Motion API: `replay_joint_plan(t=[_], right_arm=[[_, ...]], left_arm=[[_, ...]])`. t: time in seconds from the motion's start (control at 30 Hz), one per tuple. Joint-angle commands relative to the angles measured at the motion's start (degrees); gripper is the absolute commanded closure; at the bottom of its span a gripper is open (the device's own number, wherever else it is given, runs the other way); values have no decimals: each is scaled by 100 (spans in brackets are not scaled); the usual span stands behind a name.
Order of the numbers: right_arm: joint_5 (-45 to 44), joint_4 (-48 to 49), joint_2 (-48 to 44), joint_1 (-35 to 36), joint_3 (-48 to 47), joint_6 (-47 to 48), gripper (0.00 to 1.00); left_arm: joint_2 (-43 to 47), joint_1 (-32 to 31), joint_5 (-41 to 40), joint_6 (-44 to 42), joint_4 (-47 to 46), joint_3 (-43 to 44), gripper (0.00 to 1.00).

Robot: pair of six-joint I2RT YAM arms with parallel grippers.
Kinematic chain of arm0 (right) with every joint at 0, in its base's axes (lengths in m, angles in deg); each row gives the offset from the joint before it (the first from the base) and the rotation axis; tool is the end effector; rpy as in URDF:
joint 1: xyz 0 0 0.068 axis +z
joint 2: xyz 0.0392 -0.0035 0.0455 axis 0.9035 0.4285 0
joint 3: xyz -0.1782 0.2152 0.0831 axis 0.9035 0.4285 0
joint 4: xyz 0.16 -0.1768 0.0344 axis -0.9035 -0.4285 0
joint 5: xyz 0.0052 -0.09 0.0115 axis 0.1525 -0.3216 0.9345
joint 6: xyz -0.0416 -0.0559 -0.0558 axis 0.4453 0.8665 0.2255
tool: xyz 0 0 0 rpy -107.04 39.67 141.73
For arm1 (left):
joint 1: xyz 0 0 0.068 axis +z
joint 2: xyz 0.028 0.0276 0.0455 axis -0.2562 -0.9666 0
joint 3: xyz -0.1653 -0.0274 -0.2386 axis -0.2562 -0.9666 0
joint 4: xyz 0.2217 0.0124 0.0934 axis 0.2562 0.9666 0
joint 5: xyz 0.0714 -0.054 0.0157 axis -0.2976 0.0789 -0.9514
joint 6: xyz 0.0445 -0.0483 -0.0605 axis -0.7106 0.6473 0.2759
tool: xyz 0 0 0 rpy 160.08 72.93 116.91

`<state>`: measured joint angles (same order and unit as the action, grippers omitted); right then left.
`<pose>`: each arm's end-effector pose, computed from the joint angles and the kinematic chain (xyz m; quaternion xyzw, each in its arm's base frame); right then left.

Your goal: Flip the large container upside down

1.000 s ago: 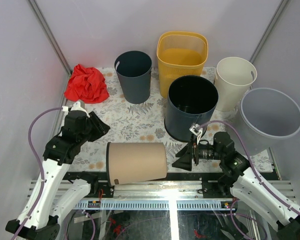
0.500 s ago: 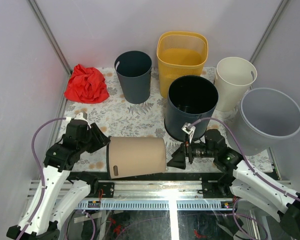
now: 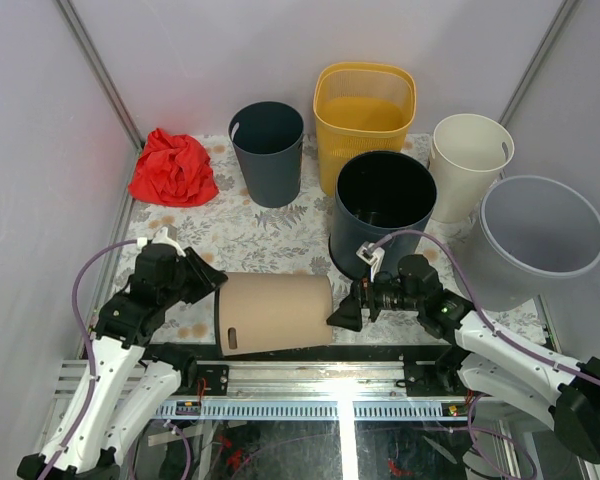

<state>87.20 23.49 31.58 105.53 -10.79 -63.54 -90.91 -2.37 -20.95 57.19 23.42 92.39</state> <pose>0.1122 0.1599 0.2342 -0.2502 0.7500 0.5322 0.3026 0.1029 -0.0398 0.2706 -0.1829 0.8864 -0.2492 0.3446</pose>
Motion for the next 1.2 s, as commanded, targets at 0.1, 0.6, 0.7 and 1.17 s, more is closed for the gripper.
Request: replay_joint_plan(t=[0.1, 0.6, 0.7, 1.17], right_arm=[[-521, 510, 119, 58, -206, 173, 3], [-627, 116, 459, 188, -404, 547, 5], [-615, -74, 304, 278, -403, 603, 5], [-871, -537, 445, 1053, -513, 617, 8]], left_arm=[[-341, -19, -163, 277, -1358, -126, 73], [-2486, -19, -598, 323, -2860, 813, 73], [-2682, -19, -622, 336, -2947, 832, 73], [-2696, -14, -579, 389, -3127, 596, 73]])
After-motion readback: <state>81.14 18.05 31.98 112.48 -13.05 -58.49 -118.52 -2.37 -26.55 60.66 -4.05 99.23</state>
